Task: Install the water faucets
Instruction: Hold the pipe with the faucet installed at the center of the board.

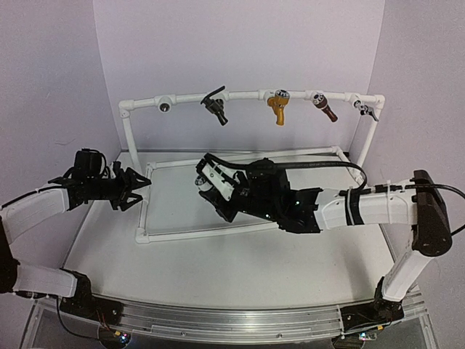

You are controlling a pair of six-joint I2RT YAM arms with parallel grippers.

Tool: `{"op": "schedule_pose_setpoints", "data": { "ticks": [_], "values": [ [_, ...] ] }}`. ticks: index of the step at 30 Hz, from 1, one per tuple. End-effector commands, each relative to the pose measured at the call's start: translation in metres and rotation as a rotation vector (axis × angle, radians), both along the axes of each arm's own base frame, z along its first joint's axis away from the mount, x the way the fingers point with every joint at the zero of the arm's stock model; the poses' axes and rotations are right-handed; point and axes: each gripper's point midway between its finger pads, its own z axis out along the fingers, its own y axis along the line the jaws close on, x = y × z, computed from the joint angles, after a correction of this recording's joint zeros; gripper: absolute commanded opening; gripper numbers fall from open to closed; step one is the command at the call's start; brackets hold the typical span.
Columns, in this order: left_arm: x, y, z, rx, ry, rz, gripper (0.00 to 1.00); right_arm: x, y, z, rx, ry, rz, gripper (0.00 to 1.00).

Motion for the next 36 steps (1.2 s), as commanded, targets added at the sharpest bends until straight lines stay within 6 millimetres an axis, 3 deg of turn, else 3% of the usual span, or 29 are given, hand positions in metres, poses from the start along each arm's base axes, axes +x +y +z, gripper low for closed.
{"op": "schedule_pose_setpoints", "data": {
  "ticks": [1,8,14,20,25,29,36],
  "values": [
    [-0.001,0.055,-0.065,0.401,0.166,0.075,0.66,0.008,-0.012,0.034,-0.274,-0.338,-0.09,0.0],
    [0.024,0.064,-0.097,0.457,0.192,0.066,0.67,0.02,0.021,0.059,-0.481,-0.632,-0.072,0.0],
    [0.039,0.053,-0.112,0.423,0.175,0.029,0.58,0.04,0.052,0.083,-0.578,-0.875,-0.142,0.0],
    [0.036,0.053,-0.151,0.437,0.245,0.028,0.55,0.06,0.076,0.104,-0.651,-1.071,-0.24,0.0],
    [0.029,0.046,-0.171,0.444,0.274,0.027,0.54,0.071,0.091,0.117,-0.655,-1.134,-0.274,0.0],
    [0.023,0.038,-0.181,0.423,0.294,0.017,0.38,0.08,0.097,0.126,-0.632,-1.14,-0.295,0.0],
    [-0.004,0.028,-0.189,0.384,0.304,0.008,0.13,0.09,0.088,0.139,-0.555,-0.993,-0.295,0.0]
  ]
}}
